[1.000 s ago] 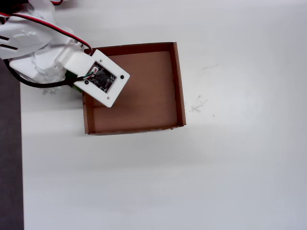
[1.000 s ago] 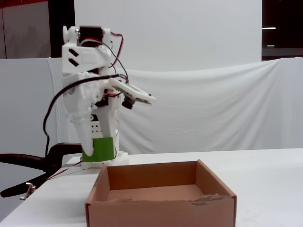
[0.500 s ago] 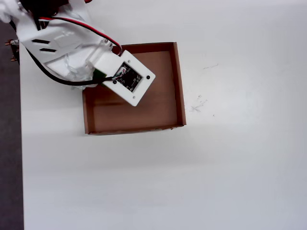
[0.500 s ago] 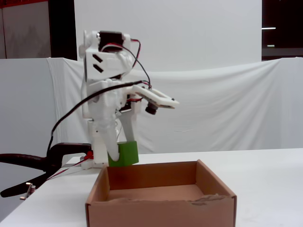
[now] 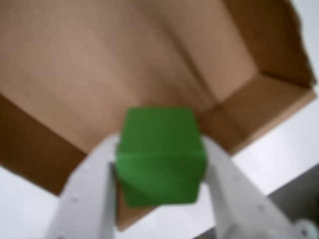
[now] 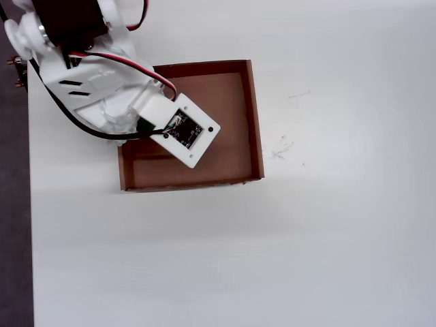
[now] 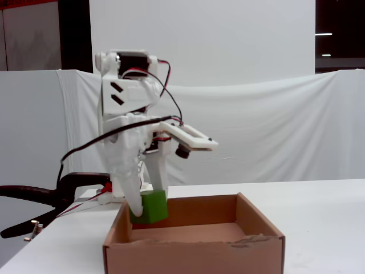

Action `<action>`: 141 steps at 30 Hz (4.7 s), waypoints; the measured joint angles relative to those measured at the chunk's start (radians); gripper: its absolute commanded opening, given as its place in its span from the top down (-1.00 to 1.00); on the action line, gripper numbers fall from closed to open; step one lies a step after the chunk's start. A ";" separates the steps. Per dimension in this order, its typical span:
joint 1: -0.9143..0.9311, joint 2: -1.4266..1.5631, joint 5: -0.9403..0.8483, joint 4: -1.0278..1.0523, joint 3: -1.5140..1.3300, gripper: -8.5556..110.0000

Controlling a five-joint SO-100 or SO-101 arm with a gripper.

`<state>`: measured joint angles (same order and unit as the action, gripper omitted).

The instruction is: Grasp a green cube and put it in a box.

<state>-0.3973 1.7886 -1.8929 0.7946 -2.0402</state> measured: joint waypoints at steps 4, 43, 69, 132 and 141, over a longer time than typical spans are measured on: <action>0.000 0.002 0.000 -0.025 -0.054 0.63; -0.067 0.018 0.002 -0.184 -0.253 0.63; 0.213 0.535 0.040 0.268 -0.195 0.45; 0.508 1.391 0.882 0.433 -0.937 0.44; 0.508 1.391 0.882 0.433 -0.937 0.44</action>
<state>0.1104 3.1799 -1.0109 1.2272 -2.9775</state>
